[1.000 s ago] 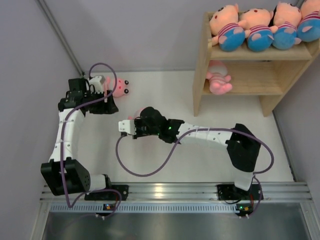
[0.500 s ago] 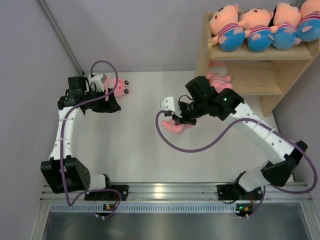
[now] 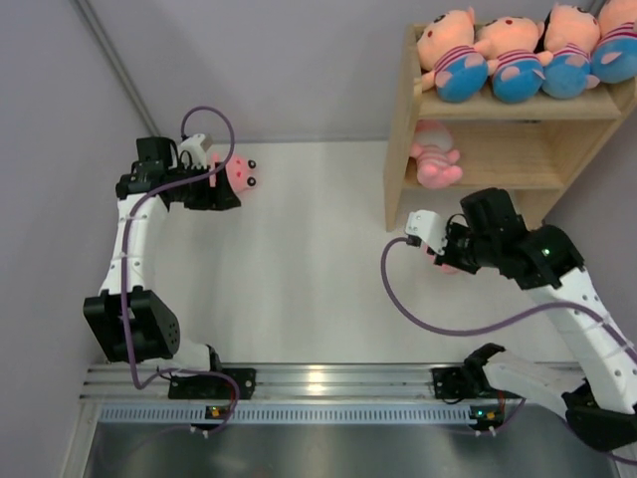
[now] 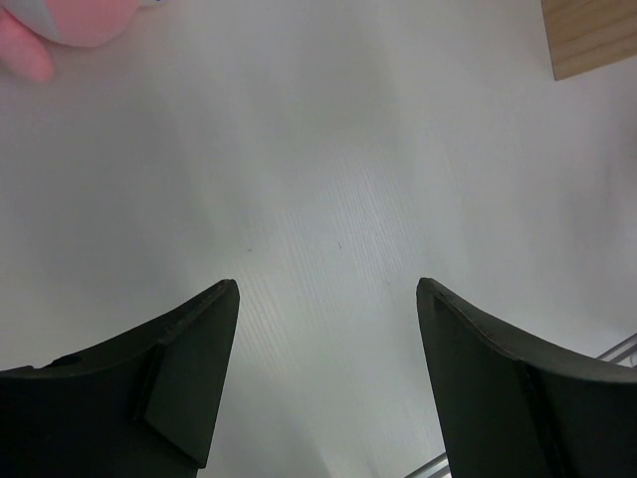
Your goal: Place and organize the stuffed toys onto the shelf
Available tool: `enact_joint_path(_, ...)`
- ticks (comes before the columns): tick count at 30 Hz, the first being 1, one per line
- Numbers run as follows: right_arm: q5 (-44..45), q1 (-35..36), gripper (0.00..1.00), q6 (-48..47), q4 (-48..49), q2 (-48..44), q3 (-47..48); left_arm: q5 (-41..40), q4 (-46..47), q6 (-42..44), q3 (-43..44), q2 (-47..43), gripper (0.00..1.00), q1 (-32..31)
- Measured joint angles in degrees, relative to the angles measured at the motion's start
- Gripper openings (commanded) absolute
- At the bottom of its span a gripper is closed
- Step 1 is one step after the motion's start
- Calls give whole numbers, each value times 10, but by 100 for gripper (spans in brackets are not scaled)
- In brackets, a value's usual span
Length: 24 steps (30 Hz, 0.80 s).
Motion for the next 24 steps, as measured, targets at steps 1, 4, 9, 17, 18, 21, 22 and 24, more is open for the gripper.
enact_joint_path(1, 20, -1, 0, -3, 4, -24, -5, 0, 1, 0, 2, 6, 77, 0)
enact_joint_path(4, 77, -16, 0, -23, 23, -68, -12, -1, -1, 0, 3, 16, 77, 0)
enact_joint_path(9, 131, -85, 0, -90, 112, -78, -30, 0, -3, 8, 3, 19, 77, 0)
enact_joint_path(17, -13, -180, 0, -215, 267, -113, -64, 1, -3, 11, 3, 19, 77, 0)
enact_joint_path(18, -49, -207, 0, -226, 267, -97, -52, 2, -4, 11, 3, 19, 77, 0)
enact_joint_path(21, -151, -312, 0, -247, 278, -36, -10, 2, -4, 11, 3, 24, 77, 0)
enact_joint_path(22, -175, -344, 0, -252, 292, -14, -3, 2, -4, 11, 3, 27, 77, 0)
enact_joint_path(24, -206, -383, 0, -261, 309, 15, -3, 1, -5, 10, 3, 33, 77, 0)
